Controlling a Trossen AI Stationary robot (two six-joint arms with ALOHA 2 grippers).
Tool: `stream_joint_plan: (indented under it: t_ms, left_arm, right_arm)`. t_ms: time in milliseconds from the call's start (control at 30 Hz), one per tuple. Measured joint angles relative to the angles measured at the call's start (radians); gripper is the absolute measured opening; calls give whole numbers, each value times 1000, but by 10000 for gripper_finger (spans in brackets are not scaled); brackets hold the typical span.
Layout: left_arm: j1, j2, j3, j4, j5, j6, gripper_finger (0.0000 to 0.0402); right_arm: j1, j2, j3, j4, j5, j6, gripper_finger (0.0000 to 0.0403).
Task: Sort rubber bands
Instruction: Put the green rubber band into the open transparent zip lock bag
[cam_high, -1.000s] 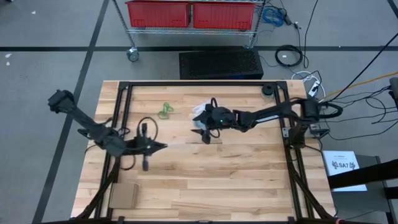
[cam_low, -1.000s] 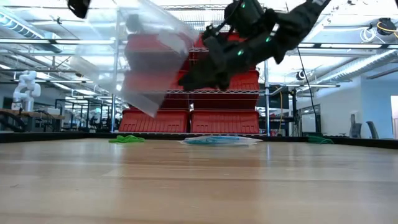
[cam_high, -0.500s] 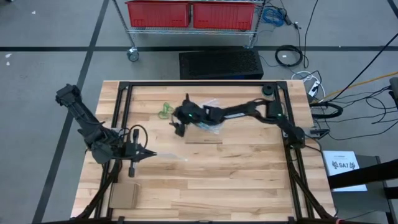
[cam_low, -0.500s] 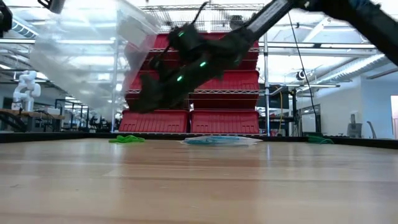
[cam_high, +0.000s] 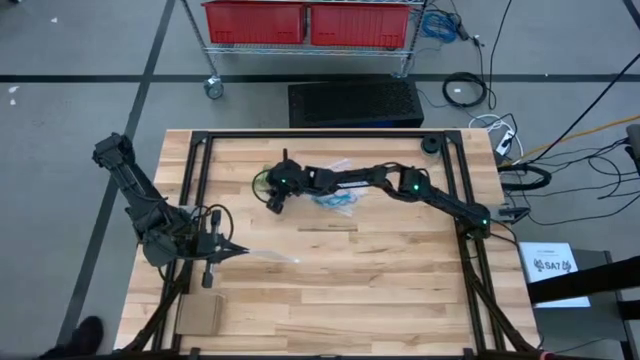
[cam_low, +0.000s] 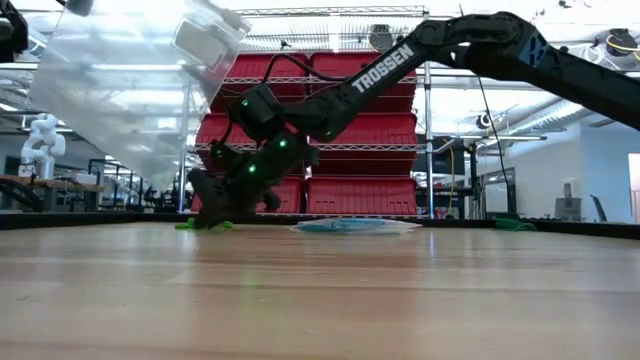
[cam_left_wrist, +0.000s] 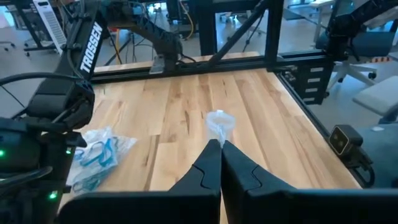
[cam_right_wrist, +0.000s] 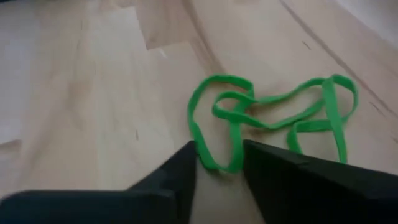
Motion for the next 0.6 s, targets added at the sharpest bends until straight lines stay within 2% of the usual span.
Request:
stream_joint_plan:
  t_ms: [200,600]
  left_arm:
    - [0,0,0,-1,-10,3,0]
    - [1,0,0,4,-98,9,0]
  right_arm:
    - [1,-16,2,-49,28,-32,16]
    - [62,-184,0,-397,30,-146,1]
